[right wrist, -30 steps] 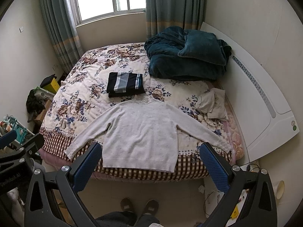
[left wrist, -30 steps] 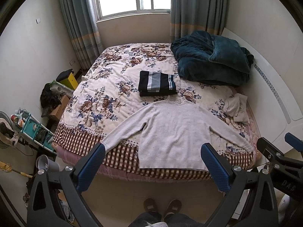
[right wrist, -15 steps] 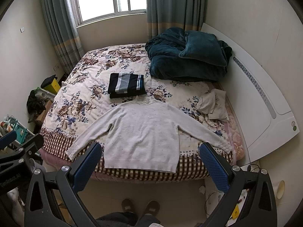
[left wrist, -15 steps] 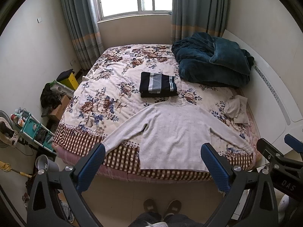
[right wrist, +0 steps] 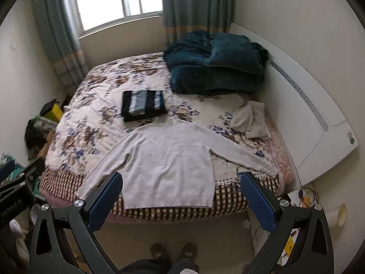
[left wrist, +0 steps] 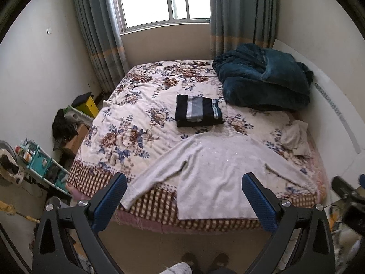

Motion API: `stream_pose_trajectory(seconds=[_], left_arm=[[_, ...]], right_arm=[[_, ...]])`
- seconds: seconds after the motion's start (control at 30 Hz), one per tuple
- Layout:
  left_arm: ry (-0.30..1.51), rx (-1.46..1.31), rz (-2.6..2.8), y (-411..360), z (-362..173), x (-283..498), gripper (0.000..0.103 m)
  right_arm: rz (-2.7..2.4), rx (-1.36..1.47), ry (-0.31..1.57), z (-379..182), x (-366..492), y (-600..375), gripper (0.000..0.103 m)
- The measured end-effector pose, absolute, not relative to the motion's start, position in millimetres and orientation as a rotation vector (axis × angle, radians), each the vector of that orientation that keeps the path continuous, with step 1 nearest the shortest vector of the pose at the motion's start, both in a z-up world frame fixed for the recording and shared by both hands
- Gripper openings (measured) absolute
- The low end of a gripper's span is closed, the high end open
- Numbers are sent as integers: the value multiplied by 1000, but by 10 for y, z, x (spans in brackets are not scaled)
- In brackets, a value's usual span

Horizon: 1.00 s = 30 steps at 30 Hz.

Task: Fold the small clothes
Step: 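Move the right tool to the sweater's sleeve cuff and grasp it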

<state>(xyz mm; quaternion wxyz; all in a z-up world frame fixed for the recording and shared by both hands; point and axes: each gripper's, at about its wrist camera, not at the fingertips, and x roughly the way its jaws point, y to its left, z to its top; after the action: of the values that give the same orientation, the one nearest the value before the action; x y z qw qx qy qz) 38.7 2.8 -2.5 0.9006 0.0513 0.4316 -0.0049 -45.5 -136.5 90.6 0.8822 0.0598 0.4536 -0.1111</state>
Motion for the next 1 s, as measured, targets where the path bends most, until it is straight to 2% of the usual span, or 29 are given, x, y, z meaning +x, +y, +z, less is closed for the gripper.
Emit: stream_pose_trajectory(seconds=[0.13, 0.37, 0.73, 1.0], left_arm=[[913, 151, -38, -93, -413, 740, 103], [992, 251, -59, -632, -1174, 1314, 103], [1136, 360, -62, -1747, -2629, 2269, 103], [1285, 377, -84, -2293, -3888, 2638, 103]], right_arm=[[-333, 156, 944, 529, -204, -1573, 103], [-437, 363, 1002, -495, 429, -2343, 103], [-561, 620, 1167, -2783, 1301, -4136, 103], [-788, 870, 1191, -4301, 964, -5486, 103]])
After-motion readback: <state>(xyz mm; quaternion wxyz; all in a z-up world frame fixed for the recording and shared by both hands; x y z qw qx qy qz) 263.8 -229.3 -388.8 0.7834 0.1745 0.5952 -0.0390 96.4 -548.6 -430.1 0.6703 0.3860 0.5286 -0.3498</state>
